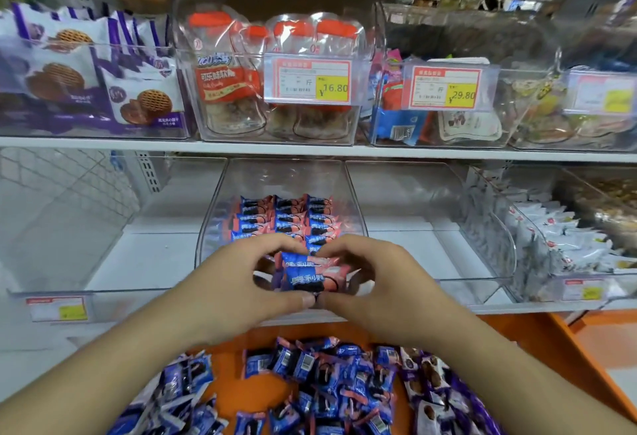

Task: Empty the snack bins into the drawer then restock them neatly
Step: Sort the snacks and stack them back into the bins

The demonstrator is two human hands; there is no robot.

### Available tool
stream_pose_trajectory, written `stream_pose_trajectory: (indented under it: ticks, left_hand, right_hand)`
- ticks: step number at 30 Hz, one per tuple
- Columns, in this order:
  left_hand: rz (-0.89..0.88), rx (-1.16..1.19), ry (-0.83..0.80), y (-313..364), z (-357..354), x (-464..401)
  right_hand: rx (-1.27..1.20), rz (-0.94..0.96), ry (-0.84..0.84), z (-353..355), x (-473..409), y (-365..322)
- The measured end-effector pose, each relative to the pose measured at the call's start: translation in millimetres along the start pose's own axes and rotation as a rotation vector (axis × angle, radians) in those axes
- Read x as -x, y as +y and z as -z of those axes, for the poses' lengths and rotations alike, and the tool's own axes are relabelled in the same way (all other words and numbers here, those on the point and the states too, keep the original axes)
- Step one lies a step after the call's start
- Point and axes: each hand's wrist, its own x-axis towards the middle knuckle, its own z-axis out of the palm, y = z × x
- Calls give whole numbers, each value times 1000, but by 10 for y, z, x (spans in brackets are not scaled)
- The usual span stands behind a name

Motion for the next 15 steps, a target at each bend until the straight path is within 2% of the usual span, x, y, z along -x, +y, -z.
stream_pose_trajectory:
  ticks: [3, 8, 15]
  left_hand:
    - [-3, -46, 22, -48, 17, -346]
    - [-2, -80, 52, -360, -184, -943]
    - [-11, -231, -70, -560, -633, -1310]
  right_hand:
    - [30, 17, -11, 152, -148, 93]
    - [90, -103, 162, 388, -257, 435]
    - [200, -156, 85, 283, -253, 680]
